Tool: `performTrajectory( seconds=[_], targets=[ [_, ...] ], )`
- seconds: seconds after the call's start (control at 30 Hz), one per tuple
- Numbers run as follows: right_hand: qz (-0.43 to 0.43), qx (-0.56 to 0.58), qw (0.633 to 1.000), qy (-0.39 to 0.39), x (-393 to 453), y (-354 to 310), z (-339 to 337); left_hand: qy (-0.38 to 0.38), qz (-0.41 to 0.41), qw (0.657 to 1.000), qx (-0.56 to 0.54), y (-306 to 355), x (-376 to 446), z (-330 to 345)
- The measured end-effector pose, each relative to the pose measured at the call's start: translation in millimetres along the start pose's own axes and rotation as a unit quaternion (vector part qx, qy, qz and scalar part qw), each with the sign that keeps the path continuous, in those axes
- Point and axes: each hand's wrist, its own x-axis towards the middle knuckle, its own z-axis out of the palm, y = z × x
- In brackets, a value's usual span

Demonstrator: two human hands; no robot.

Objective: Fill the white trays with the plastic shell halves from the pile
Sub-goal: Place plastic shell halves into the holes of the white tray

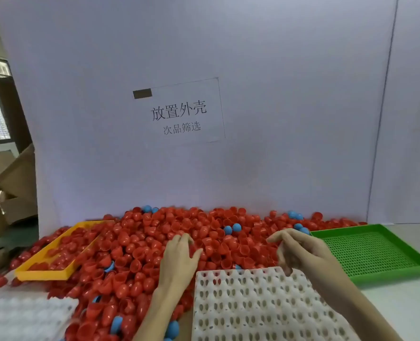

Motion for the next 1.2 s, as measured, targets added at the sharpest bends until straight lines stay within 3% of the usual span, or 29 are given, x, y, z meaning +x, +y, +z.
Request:
performTrajectory(
  seconds=[0.17, 0.33, 0.57, 0.67, 0.77, 0.9, 1.2],
  targets=[
    [0.015, -0.003, 1.000, 0.024, 11, 11, -8, 0.003, -0.004, 1.000, 0.026, -4, 9, 20],
    [0.015, 0.004, 0.999, 0.034, 1, 9, -9, -0.067, 0.045, 0.991, -0.108, 23, 25, -12],
    [0.002, 0.008, 0.999, 0.049, -16, 5, 9, -0.194, 0.220, 0.901, -0.319, 90, 4, -65],
    [-0.006, 0.011, 1.000, 0.024, -21, -1, 16, -0.242, 0.247, 0.861, -0.372, 104, -7, -74],
    [-0.024, -0.009, 1.000, 0.010, -24, -6, 21, -0.267, 0.268, 0.843, -0.381, 110, -12, -72],
    [-0.059, -0.013, 0.996, 0.063, -25, -4, 23, -0.268, 0.286, 0.849, -0.354, 112, -14, -69],
    [-0.070, -0.025, 0.993, 0.092, -23, 9, 20, -0.224, 0.277, 0.891, -0.283, 111, -12, -66]
  ],
)
